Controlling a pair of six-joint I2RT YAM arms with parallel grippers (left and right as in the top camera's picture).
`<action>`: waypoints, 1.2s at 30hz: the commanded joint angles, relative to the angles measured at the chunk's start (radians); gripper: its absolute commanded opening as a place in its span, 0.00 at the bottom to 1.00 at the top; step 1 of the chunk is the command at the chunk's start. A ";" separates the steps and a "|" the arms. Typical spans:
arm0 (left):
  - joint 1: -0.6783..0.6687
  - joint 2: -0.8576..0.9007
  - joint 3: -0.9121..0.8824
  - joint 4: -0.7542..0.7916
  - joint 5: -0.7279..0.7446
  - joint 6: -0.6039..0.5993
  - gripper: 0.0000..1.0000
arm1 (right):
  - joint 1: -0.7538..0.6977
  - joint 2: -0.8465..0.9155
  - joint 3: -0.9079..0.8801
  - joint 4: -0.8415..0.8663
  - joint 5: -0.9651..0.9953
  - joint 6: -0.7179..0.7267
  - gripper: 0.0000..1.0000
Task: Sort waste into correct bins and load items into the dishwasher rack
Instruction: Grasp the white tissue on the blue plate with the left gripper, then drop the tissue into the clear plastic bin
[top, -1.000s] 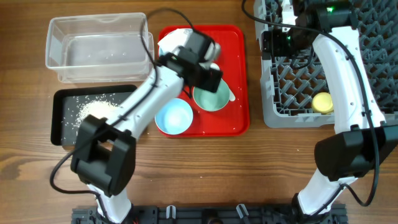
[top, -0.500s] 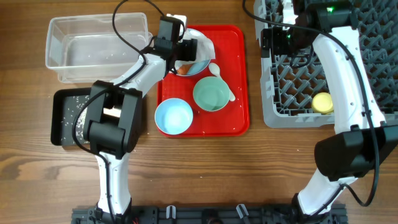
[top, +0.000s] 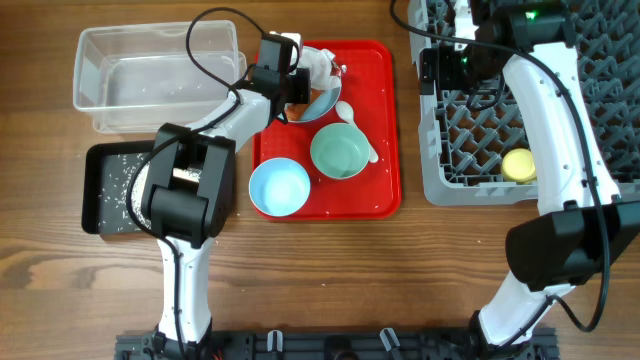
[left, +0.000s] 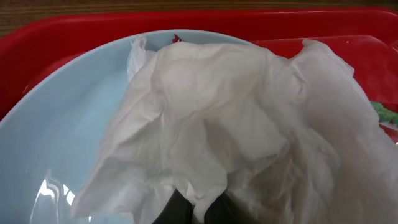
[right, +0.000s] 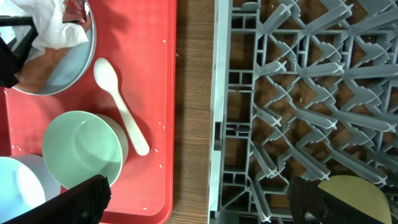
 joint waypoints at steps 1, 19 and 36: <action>-0.002 -0.115 0.004 0.009 0.022 -0.024 0.04 | -0.002 -0.010 -0.002 -0.002 0.014 0.014 0.94; 0.335 -0.335 0.002 -0.283 -0.214 -0.137 0.04 | -0.002 -0.010 -0.002 -0.001 0.013 0.015 0.94; 0.354 -0.303 0.002 -0.244 -0.169 -0.159 0.04 | -0.002 -0.010 -0.002 -0.005 0.013 0.014 0.94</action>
